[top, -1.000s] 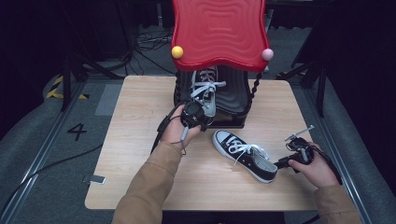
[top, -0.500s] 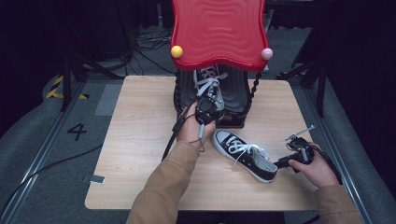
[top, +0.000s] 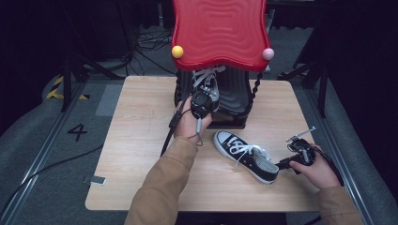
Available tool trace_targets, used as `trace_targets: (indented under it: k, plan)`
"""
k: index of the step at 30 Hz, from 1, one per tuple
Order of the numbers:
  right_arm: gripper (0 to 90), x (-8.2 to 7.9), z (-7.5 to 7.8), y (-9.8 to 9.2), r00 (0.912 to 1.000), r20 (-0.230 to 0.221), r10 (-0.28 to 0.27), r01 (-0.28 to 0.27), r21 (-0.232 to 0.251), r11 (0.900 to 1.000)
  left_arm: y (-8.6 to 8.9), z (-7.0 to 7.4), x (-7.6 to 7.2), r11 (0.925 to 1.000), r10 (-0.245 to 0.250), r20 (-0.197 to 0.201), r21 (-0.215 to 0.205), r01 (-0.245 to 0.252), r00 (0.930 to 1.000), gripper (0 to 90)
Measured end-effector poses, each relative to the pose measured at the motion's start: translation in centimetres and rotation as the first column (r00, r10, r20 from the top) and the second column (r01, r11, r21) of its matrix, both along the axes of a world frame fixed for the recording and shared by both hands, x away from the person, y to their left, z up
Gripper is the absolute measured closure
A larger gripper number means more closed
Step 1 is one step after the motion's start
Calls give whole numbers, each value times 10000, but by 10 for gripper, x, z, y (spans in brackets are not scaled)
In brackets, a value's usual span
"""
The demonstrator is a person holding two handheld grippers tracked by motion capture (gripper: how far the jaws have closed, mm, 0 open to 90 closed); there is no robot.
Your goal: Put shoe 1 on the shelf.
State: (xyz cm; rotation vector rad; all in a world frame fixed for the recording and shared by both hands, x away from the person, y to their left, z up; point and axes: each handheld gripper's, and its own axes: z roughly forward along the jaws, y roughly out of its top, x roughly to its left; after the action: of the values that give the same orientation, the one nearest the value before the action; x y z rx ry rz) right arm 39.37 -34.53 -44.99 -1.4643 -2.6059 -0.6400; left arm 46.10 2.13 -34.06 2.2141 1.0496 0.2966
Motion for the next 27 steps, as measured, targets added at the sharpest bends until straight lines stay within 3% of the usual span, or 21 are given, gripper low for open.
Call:
trace_targets:
  k: [3, 5, 14, 16, 19, 21, 24, 27]
  plan:
    - [604, 0, 0, 0, 10000, 26, 18, -18, -40, 10000, 1, 1, 2, 9994, 324, 116, 73, -325, 9994, 900]
    - [605, 0, 1, -1, 10000, 52, -15, 15, -47, 10000, 2, -1, 6, 9994, 317, -191, -148, -319, 9993, 900]
    - [602, 0, 0, 1, 9999, 57, 85, -84, -69, 9999, -22, -2, 8, 9995, 102, 270, 286, -109, 9996, 900]
    - [601, 0, 0, 1, 9999, 90, 88, -87, -45, 10000, -18, 0, 8, 9993, 99, 244, 370, -108, 9997, 900]
    - [602, -1, 0, -1, 10000, 61, -56, 56, 40, 10000, -5, -2, 8, 9984, 451, 29, 349, -452, 9990, 900]
    - [600, -1, 0, -2, 10000, 71, -39, 39, 6, 10000, 2, -4, 8, 9958, 743, 91, 531, -747, 9972, 900]
    - [599, -2, 0, -1, 10000, 78, -46, 46, -52, 10000, 7, -5, 11, 9978, 658, -170, 44, -657, 9977, 900]
    - [599, -2, 0, 0, 9999, 87, -74, 74, -57, 10000, 3, -4, 13, 9975, 618, -158, 367, -612, 9980, 900]
